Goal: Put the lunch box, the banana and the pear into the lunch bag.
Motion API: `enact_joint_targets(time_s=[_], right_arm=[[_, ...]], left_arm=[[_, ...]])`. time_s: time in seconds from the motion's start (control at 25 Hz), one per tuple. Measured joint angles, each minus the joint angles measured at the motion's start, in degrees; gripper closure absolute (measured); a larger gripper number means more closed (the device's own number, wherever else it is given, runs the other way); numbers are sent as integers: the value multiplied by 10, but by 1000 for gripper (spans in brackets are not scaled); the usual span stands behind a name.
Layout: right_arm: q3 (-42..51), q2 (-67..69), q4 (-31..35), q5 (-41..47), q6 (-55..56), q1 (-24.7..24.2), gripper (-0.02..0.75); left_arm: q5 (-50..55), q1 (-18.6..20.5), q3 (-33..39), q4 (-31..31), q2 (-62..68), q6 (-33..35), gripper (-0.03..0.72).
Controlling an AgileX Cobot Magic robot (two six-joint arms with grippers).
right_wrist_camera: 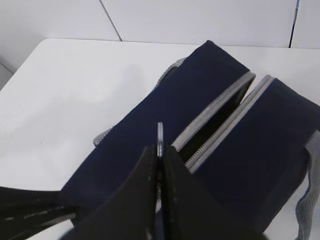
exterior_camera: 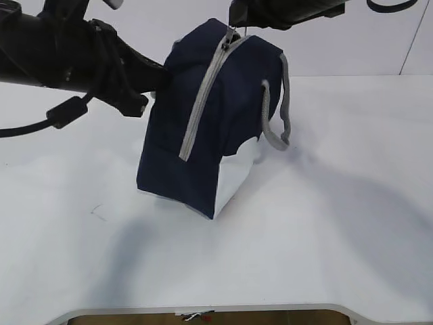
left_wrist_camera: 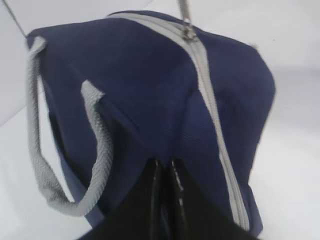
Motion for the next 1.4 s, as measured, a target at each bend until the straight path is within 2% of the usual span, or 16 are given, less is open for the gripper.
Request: enact_joint_targets(time_s=[0.4,0.64,0.96,1.4], right_arm=[[-7,8,-73,-7,-7,0,725],[-41,39,-78,-7,-8,0,726],[-70,57,-110,-2,-8,0,725],[-73,68,-119,-2,-8,-30,726]], left_arm=[[37,0,0,14,1,-16,693],[43,0,0,66,1,-64,693],[49,0,0,88,1,-82,693],[55,0,0,95,-2,-87,693]])
